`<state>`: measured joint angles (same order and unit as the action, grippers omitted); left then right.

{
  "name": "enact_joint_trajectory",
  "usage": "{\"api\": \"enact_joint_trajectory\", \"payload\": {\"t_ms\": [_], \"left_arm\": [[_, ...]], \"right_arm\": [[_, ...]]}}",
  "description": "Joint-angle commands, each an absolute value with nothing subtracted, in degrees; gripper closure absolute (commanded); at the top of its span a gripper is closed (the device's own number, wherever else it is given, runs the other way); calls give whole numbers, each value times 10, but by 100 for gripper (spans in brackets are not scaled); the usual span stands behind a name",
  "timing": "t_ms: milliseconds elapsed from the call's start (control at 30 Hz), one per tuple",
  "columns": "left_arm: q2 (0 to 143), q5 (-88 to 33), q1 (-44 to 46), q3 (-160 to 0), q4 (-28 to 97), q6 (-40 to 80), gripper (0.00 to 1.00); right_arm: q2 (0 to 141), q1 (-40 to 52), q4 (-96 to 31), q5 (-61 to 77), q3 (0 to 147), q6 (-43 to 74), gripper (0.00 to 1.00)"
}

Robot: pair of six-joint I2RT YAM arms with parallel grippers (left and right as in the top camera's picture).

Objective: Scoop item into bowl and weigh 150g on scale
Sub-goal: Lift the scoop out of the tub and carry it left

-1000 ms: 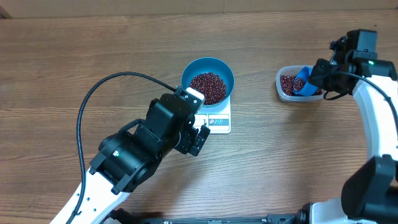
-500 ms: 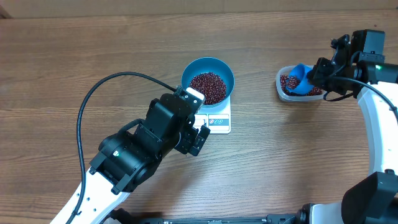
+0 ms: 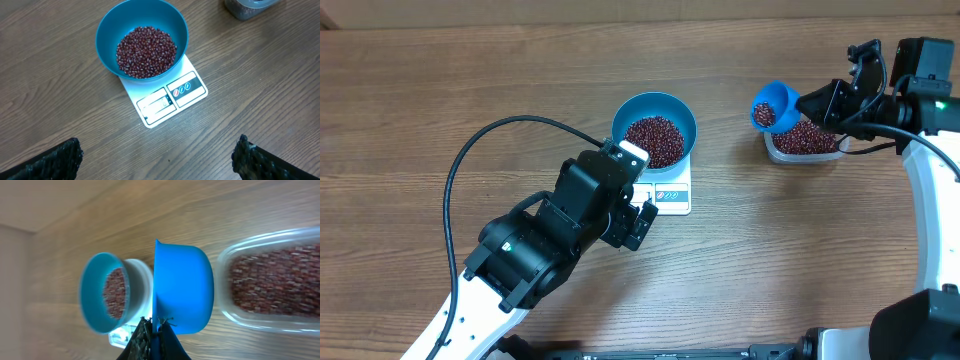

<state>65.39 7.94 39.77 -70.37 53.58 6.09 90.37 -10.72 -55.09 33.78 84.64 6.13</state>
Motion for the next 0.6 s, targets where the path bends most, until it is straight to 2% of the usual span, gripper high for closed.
{"api": "enact_joint_trajectory", "payload": {"t_ms": [0,233,567], "left_arm": [[656,72,397,-697,536,69,0],[656,72,397,-697,536,69,1],[656,72,397,-697,536,69,0]], "right_arm": [[875,-92,-545,395,868,61,96],[873,-21,-532,384,868,88,96],[873,135,-481,206,868,124,96]]}}
